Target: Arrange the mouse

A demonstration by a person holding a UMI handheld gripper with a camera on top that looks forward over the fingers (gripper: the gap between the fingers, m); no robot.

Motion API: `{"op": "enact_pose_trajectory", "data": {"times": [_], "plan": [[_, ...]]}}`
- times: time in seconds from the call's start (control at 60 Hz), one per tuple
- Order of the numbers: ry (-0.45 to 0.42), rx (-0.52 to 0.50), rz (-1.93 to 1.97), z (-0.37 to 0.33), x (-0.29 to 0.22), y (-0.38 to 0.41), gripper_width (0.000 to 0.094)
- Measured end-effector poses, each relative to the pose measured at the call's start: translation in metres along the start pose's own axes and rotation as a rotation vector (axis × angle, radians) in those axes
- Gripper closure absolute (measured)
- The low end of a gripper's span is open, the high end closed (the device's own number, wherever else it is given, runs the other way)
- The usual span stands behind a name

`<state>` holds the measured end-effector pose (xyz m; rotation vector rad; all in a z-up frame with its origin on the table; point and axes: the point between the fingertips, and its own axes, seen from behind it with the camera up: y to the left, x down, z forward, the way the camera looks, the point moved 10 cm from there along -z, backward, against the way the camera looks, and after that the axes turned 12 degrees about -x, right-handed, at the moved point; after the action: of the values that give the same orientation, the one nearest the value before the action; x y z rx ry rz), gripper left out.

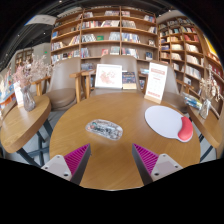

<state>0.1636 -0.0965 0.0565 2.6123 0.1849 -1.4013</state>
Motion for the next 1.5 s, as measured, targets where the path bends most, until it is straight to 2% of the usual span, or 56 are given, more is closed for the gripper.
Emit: {"op": "enact_pose_trajectory", "data": {"times": [0.133, 0.85, 0.917, 0.95, 1.017, 1.133, 1.217, 1.383, 1.5], "plan": [[0.027, 0.02, 0.0, 0.027, -0.004, -0.004, 0.0085], [0.022, 0.009, 0.034, 0.112, -0.061, -0.03, 0.0088], [0.023, 0.006, 0.033, 0.114, -0.062, -0.028, 0.0129], [0.024, 0.0, 0.027, 0.115, -0.062, -0.026, 0.0184], [0.024, -0.017, 0.016, 0.118, -0.064, -0.023, 0.0459], [0.049, -0.029, 0.01, 0.114, -0.068, -0.021, 0.0499], [0.016, -0.061, 0.015, 0.098, -0.083, -0.025, 0.0507], [-0.062, -0.034, 0.003, 0.05, -0.131, -0.077, 0.0517], [-0.104, 0.037, -0.012, 0.033, -0.15, -0.14, 0.0514]]}}
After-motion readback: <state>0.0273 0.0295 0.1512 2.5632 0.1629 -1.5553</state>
